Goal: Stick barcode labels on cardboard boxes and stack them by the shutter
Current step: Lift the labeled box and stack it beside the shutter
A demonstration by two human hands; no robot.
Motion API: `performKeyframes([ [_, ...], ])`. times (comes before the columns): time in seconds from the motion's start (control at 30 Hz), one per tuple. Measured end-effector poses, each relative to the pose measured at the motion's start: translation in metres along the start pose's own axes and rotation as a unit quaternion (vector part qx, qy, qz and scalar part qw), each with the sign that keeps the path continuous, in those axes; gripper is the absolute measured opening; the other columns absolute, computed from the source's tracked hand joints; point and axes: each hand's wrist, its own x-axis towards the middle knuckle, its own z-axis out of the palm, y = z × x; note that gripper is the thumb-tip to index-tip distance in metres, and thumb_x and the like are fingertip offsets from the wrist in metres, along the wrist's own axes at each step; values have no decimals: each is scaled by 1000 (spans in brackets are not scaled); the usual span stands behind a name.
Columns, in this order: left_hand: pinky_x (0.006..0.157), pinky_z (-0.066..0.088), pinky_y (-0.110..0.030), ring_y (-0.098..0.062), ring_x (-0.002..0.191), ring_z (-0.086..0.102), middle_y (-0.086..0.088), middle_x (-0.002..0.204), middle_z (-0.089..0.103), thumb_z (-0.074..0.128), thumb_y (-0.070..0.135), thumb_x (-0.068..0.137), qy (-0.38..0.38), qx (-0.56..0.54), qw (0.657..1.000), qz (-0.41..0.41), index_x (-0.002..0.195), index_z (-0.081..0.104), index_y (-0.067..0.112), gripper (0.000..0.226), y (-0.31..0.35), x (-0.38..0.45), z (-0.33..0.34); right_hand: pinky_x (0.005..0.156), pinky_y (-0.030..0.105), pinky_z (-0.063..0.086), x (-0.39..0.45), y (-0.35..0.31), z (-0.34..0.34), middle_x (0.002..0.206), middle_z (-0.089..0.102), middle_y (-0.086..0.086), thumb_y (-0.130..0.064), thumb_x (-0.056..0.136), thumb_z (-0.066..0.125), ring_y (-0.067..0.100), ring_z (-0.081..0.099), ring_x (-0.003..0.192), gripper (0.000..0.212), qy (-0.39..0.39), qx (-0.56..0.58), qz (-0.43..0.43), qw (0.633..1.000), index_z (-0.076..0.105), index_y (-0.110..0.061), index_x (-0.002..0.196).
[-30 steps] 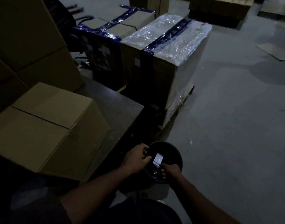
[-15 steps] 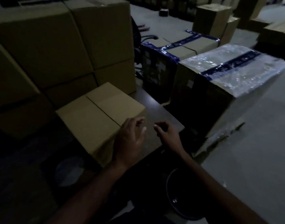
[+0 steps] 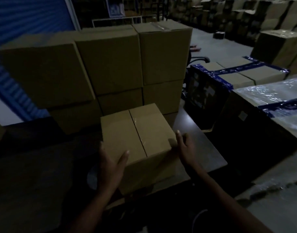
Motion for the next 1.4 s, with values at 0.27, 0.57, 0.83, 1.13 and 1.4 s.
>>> performKeyframes([
  [0.27, 88, 50, -35, -22, 115, 58, -4, 134, 55, 72, 32, 87, -9, -134, 989, -58, 150, 35, 22, 74, -20, 5, -44, 75, 21, 55, -32, 5, 20, 125, 60, -9, -54, 78, 73, 6, 62, 109, 68, -186, 64, 3, 980, 46, -33, 136],
  [0.57, 103, 41, -32, 1, 129, 45, 12, 157, 35, 56, 87, 68, 6, -208, 973, 103, 151, 31, 43, 97, 11, 10, -124, 71, 17, 54, -80, -76, 50, 129, 57, -10, -46, 79, 75, -2, 61, 106, 71, -137, 119, -81, 980, 39, -34, 140],
  [0.83, 94, 43, -10, 8, 121, 52, 15, 137, 53, 50, 91, 68, 81, -243, 929, 268, 150, 37, 24, 107, 63, 31, -227, 80, 17, 54, -119, -184, 90, 127, 59, -17, -48, 68, 77, 0, 58, 114, 80, -135, 164, -217, 953, 41, -36, 138],
  [1.13, 110, 41, -27, -11, 131, 51, -9, 142, 53, 53, 81, 78, 143, -217, 886, 385, 148, 41, 7, 102, 107, 85, -325, 77, 19, 55, -129, -286, 153, 126, 57, -14, -38, 76, 75, 2, 59, 112, 70, -120, 193, -323, 919, 40, -36, 136],
  [1.4, 90, 47, -15, 5, 110, 57, 18, 121, 58, 56, 45, 87, 129, -224, 858, 444, 132, 44, 30, 49, 153, 181, -378, 72, 16, 54, -79, -375, 215, 126, 54, -5, -31, 79, 75, 4, 58, 108, 72, -105, 215, -357, 903, 35, -23, 138],
])
